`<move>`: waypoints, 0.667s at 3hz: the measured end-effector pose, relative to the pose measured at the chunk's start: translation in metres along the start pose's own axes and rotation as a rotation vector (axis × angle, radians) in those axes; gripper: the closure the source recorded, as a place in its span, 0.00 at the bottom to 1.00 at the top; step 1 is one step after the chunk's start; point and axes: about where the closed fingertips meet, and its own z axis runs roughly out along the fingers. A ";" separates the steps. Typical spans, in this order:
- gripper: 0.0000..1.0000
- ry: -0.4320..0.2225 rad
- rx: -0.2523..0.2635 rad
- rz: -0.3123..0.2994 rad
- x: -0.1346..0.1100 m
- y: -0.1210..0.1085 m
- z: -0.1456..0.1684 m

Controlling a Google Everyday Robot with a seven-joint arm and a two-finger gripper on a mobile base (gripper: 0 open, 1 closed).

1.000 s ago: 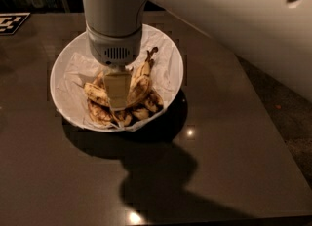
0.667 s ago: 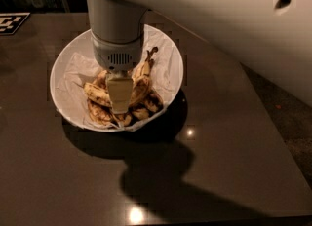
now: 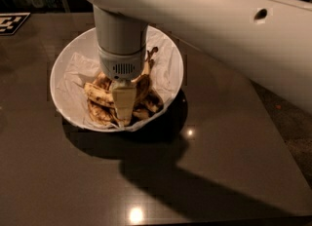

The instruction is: Pick banana from white bowl

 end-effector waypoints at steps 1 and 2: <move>0.58 0.029 -0.014 0.004 0.004 0.005 0.015; 0.83 0.029 -0.014 0.004 0.004 0.005 0.012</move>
Offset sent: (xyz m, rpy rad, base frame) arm -0.0024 -0.0031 -0.0148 -0.0282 0.0089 -0.0064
